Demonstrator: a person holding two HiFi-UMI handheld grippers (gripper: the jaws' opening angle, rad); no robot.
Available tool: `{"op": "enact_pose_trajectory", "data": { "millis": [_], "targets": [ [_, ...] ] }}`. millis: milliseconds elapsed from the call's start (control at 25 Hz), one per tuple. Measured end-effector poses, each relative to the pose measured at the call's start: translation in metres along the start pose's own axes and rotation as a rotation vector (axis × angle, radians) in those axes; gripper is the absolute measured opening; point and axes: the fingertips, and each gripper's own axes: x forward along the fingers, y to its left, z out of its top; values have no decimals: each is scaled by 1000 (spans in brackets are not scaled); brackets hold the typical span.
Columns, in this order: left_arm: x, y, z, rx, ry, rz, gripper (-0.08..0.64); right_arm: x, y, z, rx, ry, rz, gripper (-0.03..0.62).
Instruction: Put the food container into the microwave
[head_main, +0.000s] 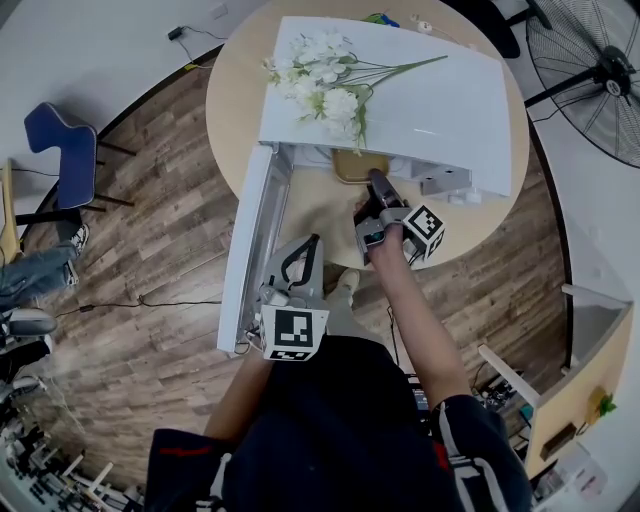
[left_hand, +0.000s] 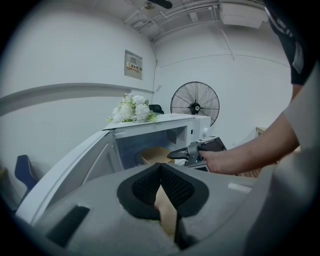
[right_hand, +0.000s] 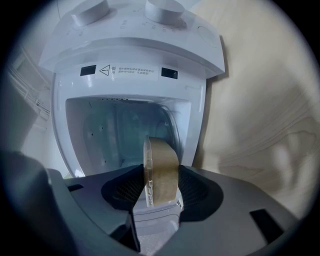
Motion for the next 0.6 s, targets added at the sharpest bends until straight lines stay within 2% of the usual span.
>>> {"op": "enact_pose_trajectory", "data": {
  "millis": [400,600],
  "targets": [
    [-1,-2,-11,-18,23,-12,15,3,-4,0,-18,-12,2,204],
    [-2,-1,-16,-28,36,-22,15,3,0,-6,-46,5,2,243]
  ]
}}
